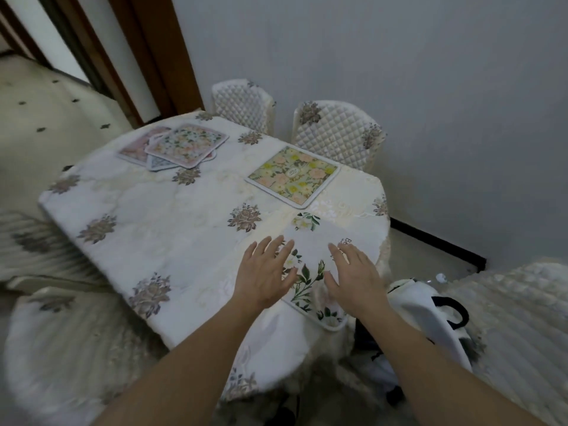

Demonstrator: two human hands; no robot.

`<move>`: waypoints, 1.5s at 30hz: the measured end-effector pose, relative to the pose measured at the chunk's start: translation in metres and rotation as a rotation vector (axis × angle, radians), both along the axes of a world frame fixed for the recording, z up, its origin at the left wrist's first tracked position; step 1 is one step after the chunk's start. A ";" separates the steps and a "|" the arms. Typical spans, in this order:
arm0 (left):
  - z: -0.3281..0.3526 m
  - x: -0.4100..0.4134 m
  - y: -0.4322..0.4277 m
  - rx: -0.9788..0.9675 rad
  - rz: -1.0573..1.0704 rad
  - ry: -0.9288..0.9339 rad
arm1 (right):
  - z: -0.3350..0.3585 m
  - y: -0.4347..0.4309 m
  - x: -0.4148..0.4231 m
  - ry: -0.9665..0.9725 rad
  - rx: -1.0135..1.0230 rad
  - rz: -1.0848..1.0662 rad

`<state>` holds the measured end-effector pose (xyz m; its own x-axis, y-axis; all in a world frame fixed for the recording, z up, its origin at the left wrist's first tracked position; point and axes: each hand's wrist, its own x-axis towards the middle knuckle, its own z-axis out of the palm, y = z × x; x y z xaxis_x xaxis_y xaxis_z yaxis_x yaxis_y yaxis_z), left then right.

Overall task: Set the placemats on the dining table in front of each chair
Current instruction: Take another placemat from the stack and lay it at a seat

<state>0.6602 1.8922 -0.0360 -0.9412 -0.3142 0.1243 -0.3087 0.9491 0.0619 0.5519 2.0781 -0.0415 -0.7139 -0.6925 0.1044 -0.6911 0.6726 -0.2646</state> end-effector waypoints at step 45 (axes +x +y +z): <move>0.008 0.692 -0.268 -0.107 1.117 0.109 | 0.023 -0.469 0.570 0.113 -0.098 1.064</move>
